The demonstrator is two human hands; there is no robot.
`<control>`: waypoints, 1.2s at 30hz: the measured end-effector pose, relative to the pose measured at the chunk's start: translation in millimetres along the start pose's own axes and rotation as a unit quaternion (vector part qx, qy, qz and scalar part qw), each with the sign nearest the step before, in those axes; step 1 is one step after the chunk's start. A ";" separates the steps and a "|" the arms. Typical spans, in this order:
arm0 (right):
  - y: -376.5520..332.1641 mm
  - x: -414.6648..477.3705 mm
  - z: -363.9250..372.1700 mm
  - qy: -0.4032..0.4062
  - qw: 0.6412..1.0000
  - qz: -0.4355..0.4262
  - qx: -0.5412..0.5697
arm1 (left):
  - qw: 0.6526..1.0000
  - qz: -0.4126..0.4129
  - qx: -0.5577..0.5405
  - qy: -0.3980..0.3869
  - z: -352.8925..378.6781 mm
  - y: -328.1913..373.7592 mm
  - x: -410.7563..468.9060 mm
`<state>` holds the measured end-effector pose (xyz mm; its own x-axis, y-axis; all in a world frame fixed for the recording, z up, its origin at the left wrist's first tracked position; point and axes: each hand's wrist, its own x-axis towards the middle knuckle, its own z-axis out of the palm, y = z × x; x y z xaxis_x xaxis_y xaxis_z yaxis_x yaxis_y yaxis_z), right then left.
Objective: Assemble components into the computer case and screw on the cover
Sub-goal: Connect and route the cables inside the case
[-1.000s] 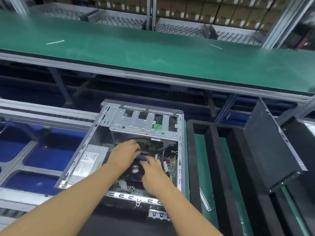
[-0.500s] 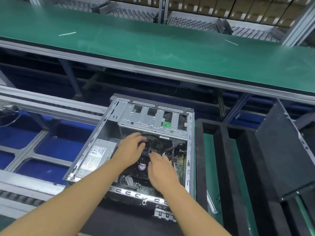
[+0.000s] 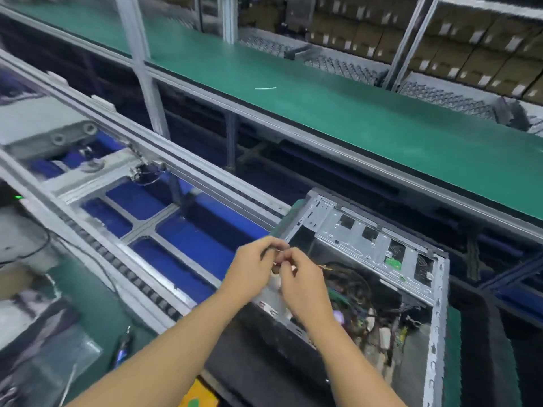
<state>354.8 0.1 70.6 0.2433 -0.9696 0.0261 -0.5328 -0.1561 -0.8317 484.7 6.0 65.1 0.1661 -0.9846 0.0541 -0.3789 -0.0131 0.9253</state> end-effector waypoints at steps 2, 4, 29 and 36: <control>-25.4 8.1 33.6 -0.044 0.997 0.010 0.060 | 0.999 -0.025 -0.007 0.040 -41.6 -18.8 -9.9; -48.8 12.7 69.9 -0.093 0.991 0.023 0.093 | 0.996 -0.049 -0.024 0.075 -84.8 -42.6 -25.4; -184.0 -20.4 405.7 -0.328 0.918 0.189 0.118 | 0.804 -0.366 0.465 0.048 -381.8 -315.7 -141.9; -170.3 -17.0 421.5 -0.322 0.914 0.213 0.124 | 0.741 -0.369 0.558 -0.063 -386.4 -348.2 -136.5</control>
<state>783.1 122.7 -22.0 0.5263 -0.6071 -0.5953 -0.5095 0.3353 -0.7924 945.7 212.3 -119.5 0.6431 -0.6447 -0.4134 -0.7554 -0.6227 -0.2041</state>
